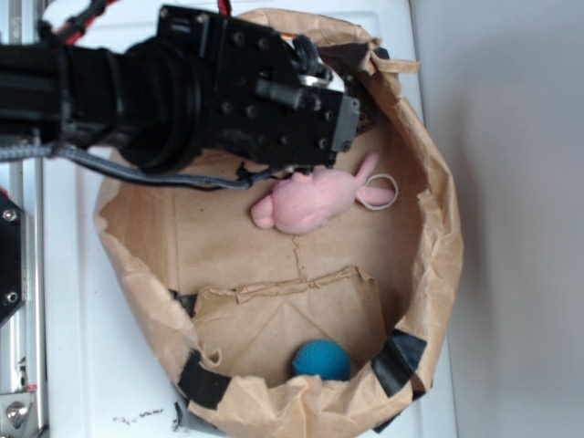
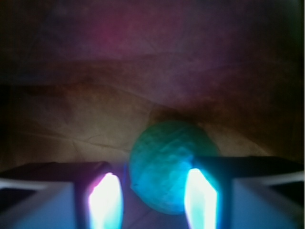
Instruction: Grab the green ball.
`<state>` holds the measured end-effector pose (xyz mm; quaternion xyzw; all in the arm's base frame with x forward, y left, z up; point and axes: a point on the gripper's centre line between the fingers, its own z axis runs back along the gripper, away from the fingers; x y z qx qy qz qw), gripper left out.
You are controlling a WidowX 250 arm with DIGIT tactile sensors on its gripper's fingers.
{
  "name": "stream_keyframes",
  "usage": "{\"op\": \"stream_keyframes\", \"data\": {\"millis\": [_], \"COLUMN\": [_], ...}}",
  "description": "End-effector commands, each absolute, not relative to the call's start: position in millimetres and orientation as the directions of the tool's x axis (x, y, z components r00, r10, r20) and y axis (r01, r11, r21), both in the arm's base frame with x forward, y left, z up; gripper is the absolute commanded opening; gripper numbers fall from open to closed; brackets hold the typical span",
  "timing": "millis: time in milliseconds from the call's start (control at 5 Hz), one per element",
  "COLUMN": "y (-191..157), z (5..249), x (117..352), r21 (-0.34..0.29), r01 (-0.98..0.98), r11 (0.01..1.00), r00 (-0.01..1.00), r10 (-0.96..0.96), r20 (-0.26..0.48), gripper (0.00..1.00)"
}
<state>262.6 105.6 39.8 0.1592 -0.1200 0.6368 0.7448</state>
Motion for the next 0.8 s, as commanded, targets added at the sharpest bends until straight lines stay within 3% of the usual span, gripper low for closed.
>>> {"op": "stream_keyframes", "data": {"millis": [0,600], "y": [111.3,110.7], "z": [55.8,56.6], "x": [259.5,260.2], "r21": [0.014,-0.033], "r01": [-0.991,-0.987], "r11": [0.13,0.157], "r00": [0.126,0.134], "r10": [0.918,0.922], "r20": [0.377,0.363], "gripper": [0.0,0.0]}}
